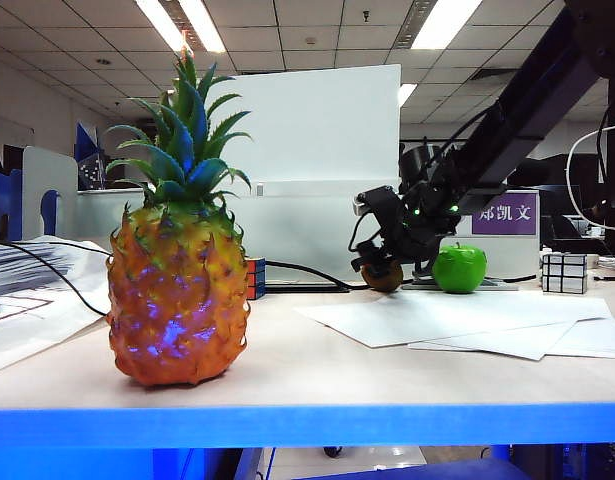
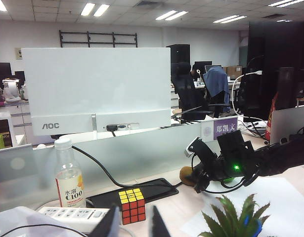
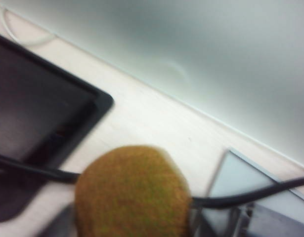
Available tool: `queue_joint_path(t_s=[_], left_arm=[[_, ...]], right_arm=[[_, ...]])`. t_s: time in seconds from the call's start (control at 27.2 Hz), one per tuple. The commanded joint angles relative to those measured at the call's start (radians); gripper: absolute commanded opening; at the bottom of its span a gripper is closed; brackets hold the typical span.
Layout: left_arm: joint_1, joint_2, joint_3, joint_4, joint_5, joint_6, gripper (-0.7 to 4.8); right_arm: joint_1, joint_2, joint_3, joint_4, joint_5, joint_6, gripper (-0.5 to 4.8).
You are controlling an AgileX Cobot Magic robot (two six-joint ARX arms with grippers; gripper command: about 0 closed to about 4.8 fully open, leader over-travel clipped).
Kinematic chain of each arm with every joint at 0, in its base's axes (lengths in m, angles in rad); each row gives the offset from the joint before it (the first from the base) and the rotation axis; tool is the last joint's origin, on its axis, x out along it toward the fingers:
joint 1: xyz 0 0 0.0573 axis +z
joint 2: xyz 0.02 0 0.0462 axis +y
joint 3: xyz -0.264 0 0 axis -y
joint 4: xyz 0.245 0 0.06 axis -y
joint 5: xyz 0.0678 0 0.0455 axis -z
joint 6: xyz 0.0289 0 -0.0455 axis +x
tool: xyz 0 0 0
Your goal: Arrange all the fruits from large to small from left to right in a row.
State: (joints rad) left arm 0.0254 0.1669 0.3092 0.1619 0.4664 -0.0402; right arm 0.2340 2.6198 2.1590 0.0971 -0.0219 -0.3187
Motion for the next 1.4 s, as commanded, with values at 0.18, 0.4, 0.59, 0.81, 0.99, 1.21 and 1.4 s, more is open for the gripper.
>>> queue_joint_path(t_s=[0.18, 0.4, 0.59, 0.81, 0.99, 1.21, 1.4], left_arm=[[0.000, 0.001, 0.003, 0.005, 0.142, 0.003, 0.84], [-0.001, 0.014, 0.003, -0.048, 0.208, 0.003, 0.79], [0.000, 0.015, 0.004, -0.098, 0.202, -0.023, 0.56], [0.002, 0.015, 0.004, -0.100, 0.199, -0.043, 0.57], [0.001, 0.015, 0.004, -0.093, 0.166, -0.039, 0.57], [0.000, 0.015, 0.004, -0.063, 0.167, -0.046, 0.57], [0.000, 0.015, 0.004, -0.045, 0.197, -0.046, 0.57]], right_arm=[[0.007, -0.008, 0.018, -0.035, -0.023, 0.075, -0.05], [0.025, -0.107, 0.093, -0.074, -0.048, 0.144, -0.05], [0.043, -0.332, 0.098, -0.445, -0.032, 0.143, -0.05], [0.055, -0.514, 0.097, -0.864, -0.018, 0.111, -0.05], [0.091, -0.618, 0.094, -1.048, 0.013, 0.053, -0.05], [0.135, -0.803, -0.035, -1.066, 0.048, 0.059, -0.05], [0.183, -0.977, -0.179, -1.065, 0.094, 0.062, -0.05]])
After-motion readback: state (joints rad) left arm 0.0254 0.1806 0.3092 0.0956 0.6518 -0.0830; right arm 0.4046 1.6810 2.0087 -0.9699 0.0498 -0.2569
